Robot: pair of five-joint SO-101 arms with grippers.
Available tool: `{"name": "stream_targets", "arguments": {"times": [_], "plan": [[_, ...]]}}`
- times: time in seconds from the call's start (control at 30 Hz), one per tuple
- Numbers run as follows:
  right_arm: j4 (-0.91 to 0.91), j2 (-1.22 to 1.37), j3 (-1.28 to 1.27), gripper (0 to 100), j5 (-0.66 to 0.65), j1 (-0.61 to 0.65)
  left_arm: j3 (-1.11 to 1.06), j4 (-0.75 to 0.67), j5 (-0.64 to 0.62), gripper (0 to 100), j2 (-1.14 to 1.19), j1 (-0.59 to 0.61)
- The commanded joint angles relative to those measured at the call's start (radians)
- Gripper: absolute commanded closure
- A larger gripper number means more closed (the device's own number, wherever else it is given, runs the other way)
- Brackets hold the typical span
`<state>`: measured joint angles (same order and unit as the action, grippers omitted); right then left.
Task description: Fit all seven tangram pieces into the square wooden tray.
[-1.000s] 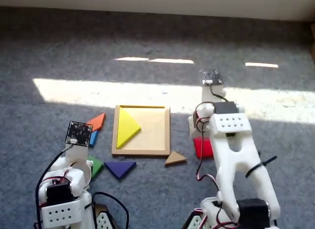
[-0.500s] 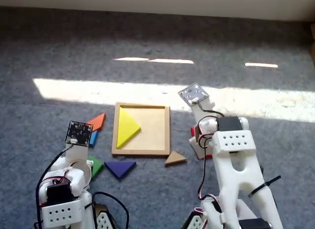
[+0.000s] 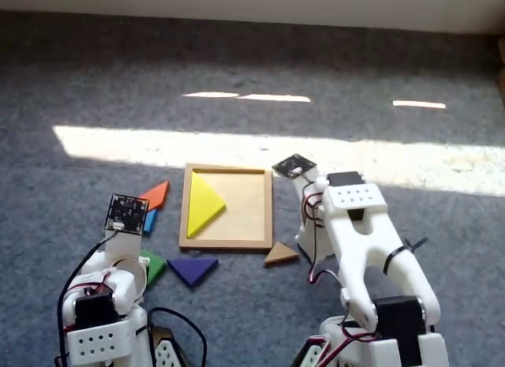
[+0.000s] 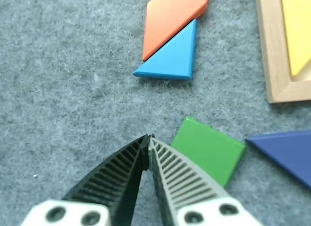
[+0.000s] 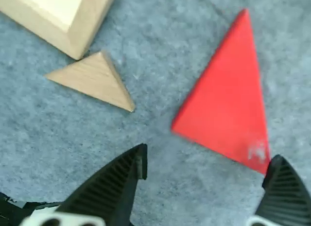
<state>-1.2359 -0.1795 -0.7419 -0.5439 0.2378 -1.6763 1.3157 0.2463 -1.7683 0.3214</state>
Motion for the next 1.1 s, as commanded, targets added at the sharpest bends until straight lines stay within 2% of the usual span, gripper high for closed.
{"name": "stream_targets", "arguments": {"times": [0.0, 0.8, 1.07], "plan": [[0.074, 0.03, 0.047, 63.5, -0.006, 0.01, -0.021, 0.006, -0.006, 99, -0.022, 0.012], [0.203, 0.194, 0.047, 63.8, -0.005, -0.021, -0.021, 0.006, -0.006, 99, -0.022, 0.012], [0.205, 0.194, 0.047, 74.7, -0.006, -0.022, -0.021, 0.006, -0.006, 99, -0.022, 0.012]]}}
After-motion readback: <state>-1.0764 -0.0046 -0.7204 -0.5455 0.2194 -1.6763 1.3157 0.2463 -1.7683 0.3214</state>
